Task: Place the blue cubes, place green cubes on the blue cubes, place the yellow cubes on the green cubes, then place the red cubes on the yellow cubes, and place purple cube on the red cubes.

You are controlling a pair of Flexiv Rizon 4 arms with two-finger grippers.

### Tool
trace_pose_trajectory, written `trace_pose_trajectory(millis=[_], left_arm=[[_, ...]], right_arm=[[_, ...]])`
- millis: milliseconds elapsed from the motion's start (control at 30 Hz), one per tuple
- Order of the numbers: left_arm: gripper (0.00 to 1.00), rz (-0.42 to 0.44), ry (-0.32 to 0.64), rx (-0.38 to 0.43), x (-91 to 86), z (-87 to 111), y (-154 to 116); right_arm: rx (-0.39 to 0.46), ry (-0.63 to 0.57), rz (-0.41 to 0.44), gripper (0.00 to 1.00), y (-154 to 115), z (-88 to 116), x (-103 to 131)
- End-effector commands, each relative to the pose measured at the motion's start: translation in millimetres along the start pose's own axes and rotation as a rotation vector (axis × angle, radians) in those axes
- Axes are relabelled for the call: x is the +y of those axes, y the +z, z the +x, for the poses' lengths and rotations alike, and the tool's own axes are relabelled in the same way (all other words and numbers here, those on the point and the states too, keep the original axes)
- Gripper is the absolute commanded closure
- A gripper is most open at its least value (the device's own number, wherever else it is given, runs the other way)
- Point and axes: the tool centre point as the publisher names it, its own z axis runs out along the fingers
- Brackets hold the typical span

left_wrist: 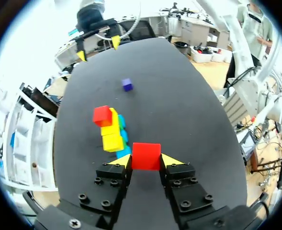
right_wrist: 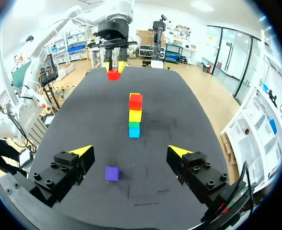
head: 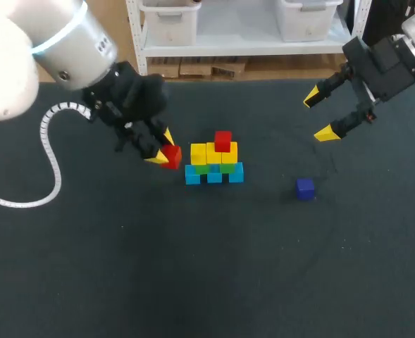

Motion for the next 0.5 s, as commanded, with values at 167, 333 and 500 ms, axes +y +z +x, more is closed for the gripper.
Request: trace_pose_trajectory(millis=[167, 333, 500], left_arm=[[1.00, -0.106, -0.045, -0.005, 16.9, -3.4, 5], [1.00, -0.108, -0.027, -0.020, 31.7, -10.4, 18], [1.00, -0.092, -0.015, -0.023, 43.7, -14.5, 30]], right_arm=[[-0.002, -0.001, -0.001, 0.00, 0, 0, -1], [-0.002, -0.001, -0.001, 0.00, 0, 0, -1], [-0.002, -0.001, -0.001, 0.00, 0, 0, -1]])
